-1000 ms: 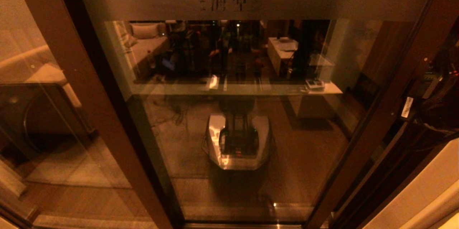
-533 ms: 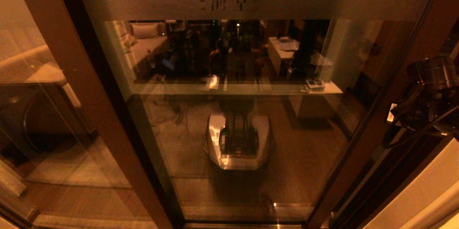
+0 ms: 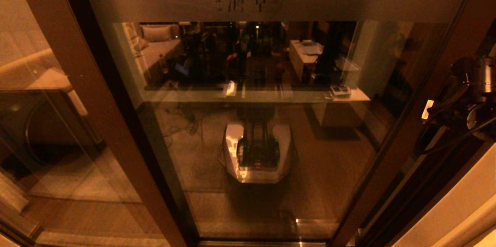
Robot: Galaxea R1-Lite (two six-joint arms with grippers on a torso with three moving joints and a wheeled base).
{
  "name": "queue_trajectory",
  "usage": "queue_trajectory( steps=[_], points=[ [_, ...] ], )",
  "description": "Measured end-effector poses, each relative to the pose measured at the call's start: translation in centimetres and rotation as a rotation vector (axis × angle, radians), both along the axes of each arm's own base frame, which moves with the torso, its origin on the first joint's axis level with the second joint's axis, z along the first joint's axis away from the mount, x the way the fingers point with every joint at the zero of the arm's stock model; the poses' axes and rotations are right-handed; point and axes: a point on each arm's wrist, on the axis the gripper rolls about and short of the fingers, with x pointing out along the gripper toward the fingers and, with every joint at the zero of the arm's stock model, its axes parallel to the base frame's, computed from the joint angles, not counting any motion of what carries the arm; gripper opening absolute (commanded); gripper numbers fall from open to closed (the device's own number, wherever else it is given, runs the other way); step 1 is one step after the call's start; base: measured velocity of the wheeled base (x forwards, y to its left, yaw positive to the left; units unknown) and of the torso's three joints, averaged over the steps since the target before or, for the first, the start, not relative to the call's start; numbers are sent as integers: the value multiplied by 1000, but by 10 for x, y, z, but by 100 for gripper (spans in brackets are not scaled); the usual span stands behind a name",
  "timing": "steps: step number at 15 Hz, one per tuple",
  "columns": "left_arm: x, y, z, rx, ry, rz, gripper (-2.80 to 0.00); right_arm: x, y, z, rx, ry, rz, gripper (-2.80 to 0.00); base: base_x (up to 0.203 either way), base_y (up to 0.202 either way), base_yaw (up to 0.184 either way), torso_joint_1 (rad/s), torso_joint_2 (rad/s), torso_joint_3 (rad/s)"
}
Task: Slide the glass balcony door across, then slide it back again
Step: Close the slid door
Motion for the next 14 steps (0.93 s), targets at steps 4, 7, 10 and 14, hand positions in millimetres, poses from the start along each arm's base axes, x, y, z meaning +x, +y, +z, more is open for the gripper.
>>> queue_trajectory(
  steps=[4, 7, 10, 14],
  points=[
    [0, 0, 0, 0, 0, 0, -280, -3, -4, -5, -21, 5, -2, -280, 0, 0, 0, 0, 0, 0],
    [0, 0, 0, 0, 0, 0, -280, -1, -10, 0, -54, -41, -7, -280, 0, 0, 0, 0, 0, 0],
    [0, 0, 0, 0, 0, 1, -280, 6, -15, 2, -86, -93, -8, -280, 0, 0, 0, 0, 0, 0],
    [0, 0, 0, 0, 0, 0, -280, 13, -20, -1, -112, -111, -16, -280, 0, 0, 0, 0, 0, 0]
  ],
)
